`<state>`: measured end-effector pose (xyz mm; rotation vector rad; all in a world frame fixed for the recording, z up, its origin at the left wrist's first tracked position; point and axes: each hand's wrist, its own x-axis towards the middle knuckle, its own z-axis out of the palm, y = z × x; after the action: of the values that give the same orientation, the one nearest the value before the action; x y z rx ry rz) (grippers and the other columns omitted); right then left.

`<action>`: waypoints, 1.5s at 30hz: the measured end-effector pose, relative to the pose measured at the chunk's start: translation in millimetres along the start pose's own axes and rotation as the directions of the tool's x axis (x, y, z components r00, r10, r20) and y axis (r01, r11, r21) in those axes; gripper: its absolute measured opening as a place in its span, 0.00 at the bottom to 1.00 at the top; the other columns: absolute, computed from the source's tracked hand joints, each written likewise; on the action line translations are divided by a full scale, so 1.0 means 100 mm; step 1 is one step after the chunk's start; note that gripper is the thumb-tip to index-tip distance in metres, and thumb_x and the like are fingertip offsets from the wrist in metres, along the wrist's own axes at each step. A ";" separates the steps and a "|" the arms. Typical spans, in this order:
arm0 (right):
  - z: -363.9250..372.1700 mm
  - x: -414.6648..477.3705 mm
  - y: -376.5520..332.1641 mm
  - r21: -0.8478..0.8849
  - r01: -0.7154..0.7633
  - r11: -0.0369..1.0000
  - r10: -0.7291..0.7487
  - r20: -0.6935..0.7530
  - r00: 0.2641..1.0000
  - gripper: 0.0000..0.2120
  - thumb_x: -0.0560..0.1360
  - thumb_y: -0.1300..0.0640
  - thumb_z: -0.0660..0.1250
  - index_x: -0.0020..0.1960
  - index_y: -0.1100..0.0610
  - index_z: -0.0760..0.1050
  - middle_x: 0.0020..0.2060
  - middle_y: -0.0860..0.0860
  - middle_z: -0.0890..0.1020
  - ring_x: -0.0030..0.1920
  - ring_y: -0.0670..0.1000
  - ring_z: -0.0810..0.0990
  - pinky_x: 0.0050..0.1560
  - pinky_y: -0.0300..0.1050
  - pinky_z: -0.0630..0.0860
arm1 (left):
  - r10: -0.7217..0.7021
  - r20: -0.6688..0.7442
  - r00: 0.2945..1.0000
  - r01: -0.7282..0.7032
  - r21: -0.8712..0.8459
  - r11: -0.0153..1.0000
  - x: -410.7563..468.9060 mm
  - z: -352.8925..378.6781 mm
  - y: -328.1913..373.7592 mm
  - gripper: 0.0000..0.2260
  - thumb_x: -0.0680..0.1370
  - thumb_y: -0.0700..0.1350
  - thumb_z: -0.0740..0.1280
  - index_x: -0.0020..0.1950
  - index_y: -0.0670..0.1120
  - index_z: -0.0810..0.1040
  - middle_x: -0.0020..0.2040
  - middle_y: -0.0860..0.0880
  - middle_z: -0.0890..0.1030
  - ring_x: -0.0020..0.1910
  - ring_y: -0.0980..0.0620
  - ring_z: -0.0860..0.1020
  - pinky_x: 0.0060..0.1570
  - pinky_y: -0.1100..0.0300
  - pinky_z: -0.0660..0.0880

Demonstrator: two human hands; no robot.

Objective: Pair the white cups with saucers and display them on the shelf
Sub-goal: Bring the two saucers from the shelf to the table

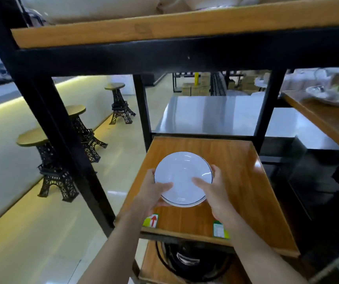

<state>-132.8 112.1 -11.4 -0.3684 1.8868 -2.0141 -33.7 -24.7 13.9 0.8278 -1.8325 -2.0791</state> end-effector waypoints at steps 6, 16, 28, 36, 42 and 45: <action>-0.15 -0.77 0.18 0.038 0.088 0.995 -0.087 -0.026 0.996 0.22 0.69 0.60 0.72 0.56 0.45 0.65 0.50 0.41 0.75 0.49 0.40 0.76 0.35 0.28 0.74 | -0.011 0.007 1.000 0.011 -0.046 0.999 -0.78 0.02 -0.27 0.18 0.73 0.37 0.68 0.59 0.50 0.68 0.55 0.49 0.76 0.50 0.47 0.78 0.35 0.50 0.82; -0.60 -2.20 0.14 -0.043 0.148 0.988 -0.154 -0.266 0.952 0.26 0.69 0.59 0.72 0.59 0.46 0.62 0.48 0.37 0.73 0.48 0.38 0.74 0.34 0.23 0.71 | 0.001 0.239 0.971 0.000 -0.006 1.000 -1.83 0.26 -0.55 0.17 0.72 0.36 0.68 0.55 0.52 0.69 0.56 0.49 0.75 0.53 0.46 0.77 0.31 0.54 0.80; -1.88 -4.77 0.33 -0.062 0.124 0.990 -0.126 -0.778 0.615 0.24 0.69 0.66 0.71 0.56 0.50 0.62 0.48 0.41 0.73 0.46 0.37 0.74 0.35 0.24 0.71 | -0.165 0.687 0.708 0.022 0.212 0.977 -3.53 1.73 -1.19 0.20 0.72 0.34 0.69 0.58 0.51 0.68 0.53 0.50 0.76 0.50 0.45 0.77 0.31 0.49 0.81; -2.85 -6.76 0.46 -0.043 0.089 0.995 -0.063 -0.971 0.232 0.23 0.69 0.67 0.70 0.55 0.50 0.63 0.48 0.40 0.73 0.46 0.36 0.74 0.36 0.25 0.72 | -0.279 0.897 0.343 -0.014 0.302 0.953 -5.13 3.03 -1.83 0.21 0.69 0.33 0.71 0.57 0.50 0.72 0.57 0.47 0.77 0.49 0.46 0.79 0.26 0.54 0.78; -3.58 -8.22 0.53 -0.034 -0.042 0.999 -0.034 -0.999 0.000 0.24 0.69 0.59 0.70 0.60 0.49 0.64 0.49 0.36 0.73 0.51 0.41 0.75 0.46 0.38 0.73 | -0.389 0.914 0.114 -0.032 0.395 0.918 -6.51 3.89 -2.30 0.18 0.70 0.33 0.69 0.53 0.52 0.73 0.54 0.49 0.79 0.44 0.48 0.81 0.26 0.57 0.77; -3.86 -8.81 0.59 -0.022 -0.073 0.997 -0.028 -0.996 -0.084 0.23 0.70 0.58 0.68 0.61 0.49 0.64 0.49 0.37 0.73 0.51 0.41 0.75 0.45 0.38 0.72 | -0.435 0.899 0.051 -0.059 0.437 0.897 -7.13 4.19 -2.51 0.19 0.70 0.33 0.69 0.54 0.51 0.72 0.53 0.50 0.79 0.45 0.48 0.80 0.26 0.58 0.77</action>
<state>504.8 833.8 -54.3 1.8394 2.5358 -2.2978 352.1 747.3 -31.7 -0.8354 -2.9316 -2.8226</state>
